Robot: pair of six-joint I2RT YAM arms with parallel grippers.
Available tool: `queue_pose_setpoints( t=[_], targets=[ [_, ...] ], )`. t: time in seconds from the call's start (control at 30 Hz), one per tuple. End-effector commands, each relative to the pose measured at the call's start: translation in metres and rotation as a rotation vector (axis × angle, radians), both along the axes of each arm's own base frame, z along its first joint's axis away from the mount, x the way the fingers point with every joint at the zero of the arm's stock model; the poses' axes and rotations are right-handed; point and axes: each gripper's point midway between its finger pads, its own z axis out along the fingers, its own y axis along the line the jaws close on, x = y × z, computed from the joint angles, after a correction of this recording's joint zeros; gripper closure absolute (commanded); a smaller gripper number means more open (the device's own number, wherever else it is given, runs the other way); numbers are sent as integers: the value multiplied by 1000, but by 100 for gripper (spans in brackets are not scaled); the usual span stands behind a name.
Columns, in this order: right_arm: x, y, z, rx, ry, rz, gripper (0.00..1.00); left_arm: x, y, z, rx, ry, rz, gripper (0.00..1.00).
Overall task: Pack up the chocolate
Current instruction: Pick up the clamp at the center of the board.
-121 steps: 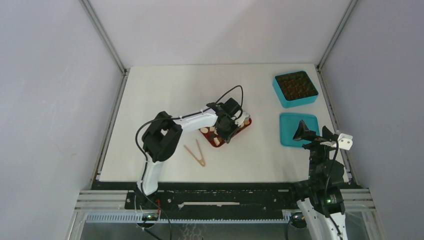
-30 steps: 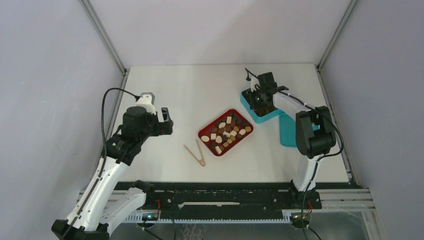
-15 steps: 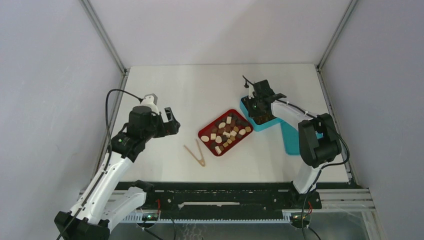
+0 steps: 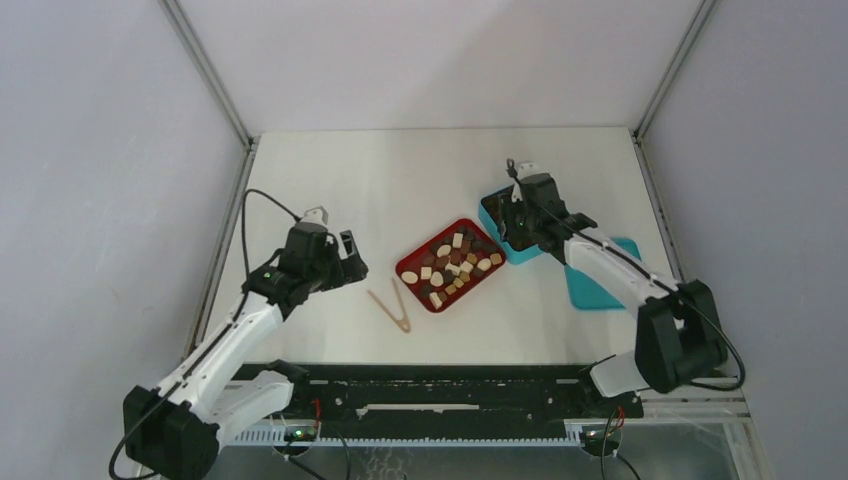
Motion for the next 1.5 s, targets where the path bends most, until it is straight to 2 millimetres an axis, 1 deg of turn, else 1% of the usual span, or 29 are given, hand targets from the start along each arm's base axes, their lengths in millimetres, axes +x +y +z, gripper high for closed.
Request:
queue_pose_setpoints(
  t=[0.0, 0.13, 0.2, 0.27, 0.33, 0.4, 0.47, 0.57, 0.73, 0.87, 0.97, 1.13, 1.17, 1.27, 1.37, 1.43, 1.47],
  targets=[
    [6, 2, 40, 119, -176, -84, 43, 7, -11, -9, 11, 5, 51, 11],
    [-2, -7, 60, 192, -274, -138, 32, 5, -22, -28, 48, 69, 55, 13],
    [-5, -15, 73, 218, -323, -171, 28, 3, -27, -40, 64, 109, 48, 16],
    [-6, -26, 82, 231, -370, -214, 25, 3, -32, -48, 88, 138, 36, 20],
    [-10, -37, 87, 236, -399, -253, 23, 3, -37, -57, 111, 172, 23, 23],
    [-15, -47, 86, 241, -409, -290, 22, 2, -40, -65, 129, 196, 15, 27],
    [-17, -52, 86, 276, -438, -314, 21, 2, -41, -71, 143, 211, 15, 30],
    [-21, -49, 89, 319, -452, -302, 21, 5, -45, -76, 142, 220, 17, 35],
    [-21, -44, 86, 323, -444, -283, 20, 13, -49, -81, 165, 235, 8, 42],
    [-21, -42, 85, 317, -448, -277, 20, 14, -51, -93, 188, 269, 0, 47],
    [-22, -41, 84, 314, -450, -273, 20, 16, -54, -99, 192, 284, -4, 52],
    [-22, -40, 85, 310, -455, -268, 20, 12, -52, -105, 198, 303, -2, 67],
    [-22, -39, 86, 316, -454, -264, 20, 11, -50, -106, 202, 304, 3, 69],
    [-22, -33, 88, 344, -453, -244, 20, 10, -46, -105, 209, 294, 13, 78],
    [-20, -28, 90, 396, -443, -254, 14, 10, -41, -103, 221, 280, 30, 90],
    [-19, -29, 90, 443, -427, -293, 2, 10, -38, -103, 227, 276, 39, 94],
    [-19, -28, 91, 467, -418, -292, 1, 10, -37, -103, 228, 275, 41, 97]
  ],
)
